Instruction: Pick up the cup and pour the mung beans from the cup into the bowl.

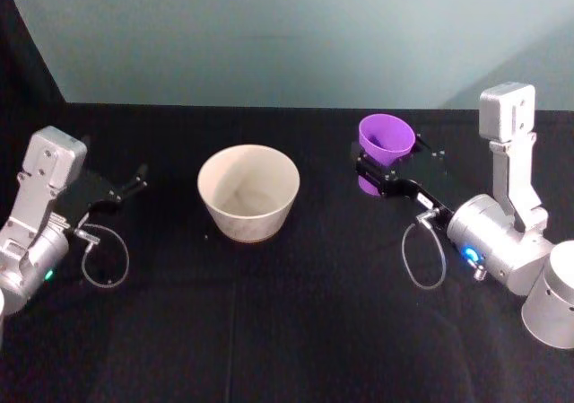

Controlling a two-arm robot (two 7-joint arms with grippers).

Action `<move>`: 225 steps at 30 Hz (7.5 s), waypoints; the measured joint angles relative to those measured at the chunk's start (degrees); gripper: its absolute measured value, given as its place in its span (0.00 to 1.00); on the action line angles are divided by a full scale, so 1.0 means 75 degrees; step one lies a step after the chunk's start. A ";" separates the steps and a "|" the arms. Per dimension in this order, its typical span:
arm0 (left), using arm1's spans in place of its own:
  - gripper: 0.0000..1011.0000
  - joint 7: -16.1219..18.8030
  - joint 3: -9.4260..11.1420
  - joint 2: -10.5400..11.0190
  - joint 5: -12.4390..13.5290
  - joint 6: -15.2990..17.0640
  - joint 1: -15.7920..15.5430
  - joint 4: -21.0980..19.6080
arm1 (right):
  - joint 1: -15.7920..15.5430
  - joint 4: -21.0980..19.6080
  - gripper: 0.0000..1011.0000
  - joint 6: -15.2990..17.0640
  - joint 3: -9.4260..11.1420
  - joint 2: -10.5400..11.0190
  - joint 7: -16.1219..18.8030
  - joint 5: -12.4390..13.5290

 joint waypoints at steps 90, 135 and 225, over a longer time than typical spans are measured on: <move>0.99 0.0000 0.0000 0.0000 0.0000 0.0000 -0.0001 -0.0001 | 0.2211 0.0644 0.72 0.0235 -0.2343 0.0283 0.0245 -0.4705; 0.99 0.0000 0.0000 0.0000 0.0000 0.0000 0.0000 0.0000 | 0.3403 0.1320 0.72 0.0833 -0.4302 -0.0244 0.0351 -0.9303; 0.99 0.0000 0.0000 0.0000 0.0000 0.0000 0.0000 0.0000 | 0.3257 0.1221 0.72 0.0618 -0.4336 -0.0443 0.1062 -1.1535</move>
